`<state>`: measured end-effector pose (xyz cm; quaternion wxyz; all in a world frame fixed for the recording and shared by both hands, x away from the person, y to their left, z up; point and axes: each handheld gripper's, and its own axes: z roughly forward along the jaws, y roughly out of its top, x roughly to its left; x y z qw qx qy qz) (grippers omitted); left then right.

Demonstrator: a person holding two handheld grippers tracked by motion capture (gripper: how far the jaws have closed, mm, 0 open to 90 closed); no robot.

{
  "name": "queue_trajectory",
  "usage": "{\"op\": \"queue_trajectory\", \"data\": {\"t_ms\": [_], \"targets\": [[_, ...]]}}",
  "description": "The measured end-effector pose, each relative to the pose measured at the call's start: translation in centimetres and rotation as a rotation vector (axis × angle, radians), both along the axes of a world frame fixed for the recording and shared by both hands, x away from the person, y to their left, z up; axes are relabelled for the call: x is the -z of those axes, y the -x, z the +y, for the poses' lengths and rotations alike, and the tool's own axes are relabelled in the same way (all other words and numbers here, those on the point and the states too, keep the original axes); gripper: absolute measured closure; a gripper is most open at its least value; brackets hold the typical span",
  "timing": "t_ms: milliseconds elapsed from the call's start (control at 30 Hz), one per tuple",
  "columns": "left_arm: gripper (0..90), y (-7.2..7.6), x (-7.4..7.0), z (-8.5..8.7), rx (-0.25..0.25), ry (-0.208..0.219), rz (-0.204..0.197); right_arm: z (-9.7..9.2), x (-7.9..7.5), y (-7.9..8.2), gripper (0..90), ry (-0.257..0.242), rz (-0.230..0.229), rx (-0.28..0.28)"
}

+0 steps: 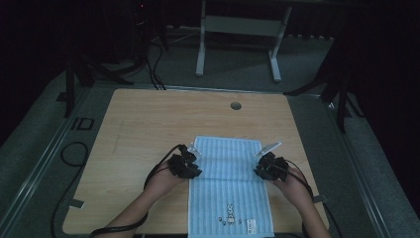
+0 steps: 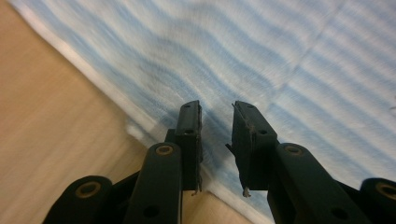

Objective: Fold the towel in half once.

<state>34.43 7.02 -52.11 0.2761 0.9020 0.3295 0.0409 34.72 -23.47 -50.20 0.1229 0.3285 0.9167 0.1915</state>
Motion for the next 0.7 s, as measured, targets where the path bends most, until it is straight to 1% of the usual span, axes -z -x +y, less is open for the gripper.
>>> {"op": "queue_trajectory", "data": {"t_ms": [33, 67, 100, 133, 200, 300, 333, 433, 533, 600, 700], "targets": [[72.0, -0.3, 0.5, -0.1, -0.005, -0.016, 0.005, 0.2, 0.6, -0.4, 78.7, 0.008, 0.013, 0.004], [72.0, -0.5, 0.9, -0.2, -0.003, -0.021, 0.018, 0.3, 1.2, -0.8, 77.6, 0.018, 0.027, 0.013], [72.0, -0.8, 1.0, 0.0, -0.004, -0.003, 0.020, 0.5, 1.8, -1.1, 77.6, 0.036, 0.038, 0.017], [71.9, -1.0, 1.0, 0.1, -0.009, -0.009, 0.015, 0.6, 2.1, -1.5, 77.8, 0.021, 0.037, 0.020], [71.8, -1.4, 0.9, 0.4, -0.020, -0.019, 0.010, 0.6, 2.0, -2.1, 77.7, -0.001, 0.049, 0.038], [71.8, -2.3, 0.9, 1.0, -0.037, -0.024, 0.010, 1.2, 2.1, -2.9, 77.6, -0.005, 0.040, 0.038], [71.8, -2.5, 0.9, 1.2, -0.036, -0.029, 0.005, 1.5, 2.1, -3.1, 77.5, -0.003, 0.038, 0.038], [71.8, -2.9, 0.9, 1.7, -0.054, -0.033, 0.009, 2.3, 2.1, -3.9, 77.2, 0.010, 0.033, 0.033], [71.8, -3.2, 0.9, 2.4, -0.062, -0.041, 0.008, 3.0, 2.0, -4.5, 77.1, 0.016, 0.032, 0.021], [71.8, -3.5, 0.9, 2.9, -0.061, -0.034, 0.011, 3.5, 2.0, -4.9, 77.0, 0.012, 0.041, 0.025], [71.7, -3.8, 0.9, 3.7, -0.063, -0.032, 0.010, 4.2, 2.0, -5.2, 76.9, 0.010, 0.043, 0.017]]}}
